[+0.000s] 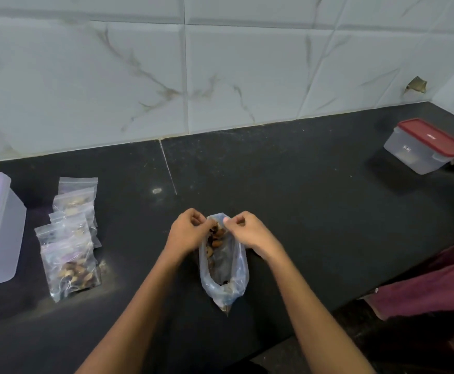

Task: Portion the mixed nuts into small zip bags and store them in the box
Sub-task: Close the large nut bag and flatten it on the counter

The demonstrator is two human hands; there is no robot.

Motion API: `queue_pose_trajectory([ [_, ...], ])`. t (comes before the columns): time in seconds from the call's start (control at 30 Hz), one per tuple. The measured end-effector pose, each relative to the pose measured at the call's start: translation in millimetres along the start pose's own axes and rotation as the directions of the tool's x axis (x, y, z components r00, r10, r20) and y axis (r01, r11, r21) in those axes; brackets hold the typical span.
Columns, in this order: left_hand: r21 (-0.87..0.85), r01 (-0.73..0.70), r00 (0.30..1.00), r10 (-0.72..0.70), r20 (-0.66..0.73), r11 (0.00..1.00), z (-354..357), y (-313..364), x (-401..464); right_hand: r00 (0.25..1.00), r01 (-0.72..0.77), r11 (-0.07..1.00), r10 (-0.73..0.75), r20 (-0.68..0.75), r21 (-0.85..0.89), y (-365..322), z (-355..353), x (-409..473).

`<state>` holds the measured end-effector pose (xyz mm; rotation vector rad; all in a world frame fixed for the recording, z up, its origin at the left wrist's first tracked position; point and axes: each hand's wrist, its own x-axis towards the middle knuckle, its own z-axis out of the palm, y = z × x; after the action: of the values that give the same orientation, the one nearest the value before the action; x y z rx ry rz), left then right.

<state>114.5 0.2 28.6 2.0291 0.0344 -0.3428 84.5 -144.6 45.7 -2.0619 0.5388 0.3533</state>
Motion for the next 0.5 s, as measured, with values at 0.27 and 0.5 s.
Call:
queue_pose_trajectory([
  [0.27, -0.228, 0.52, 0.771, -0.338, 0.54, 0.823, -26, 9, 19, 0.891, -0.291, 0.911, 0.148, 0.429, 0.291, -4, -33, 18],
  [0.5, -0.175, 0.528, 0.656, -0.268, 0.706, 0.831, -45, 10, 26, 0.82, -0.253, 0.928, 0.056, 0.57, 0.273, -3, -47, 24],
])
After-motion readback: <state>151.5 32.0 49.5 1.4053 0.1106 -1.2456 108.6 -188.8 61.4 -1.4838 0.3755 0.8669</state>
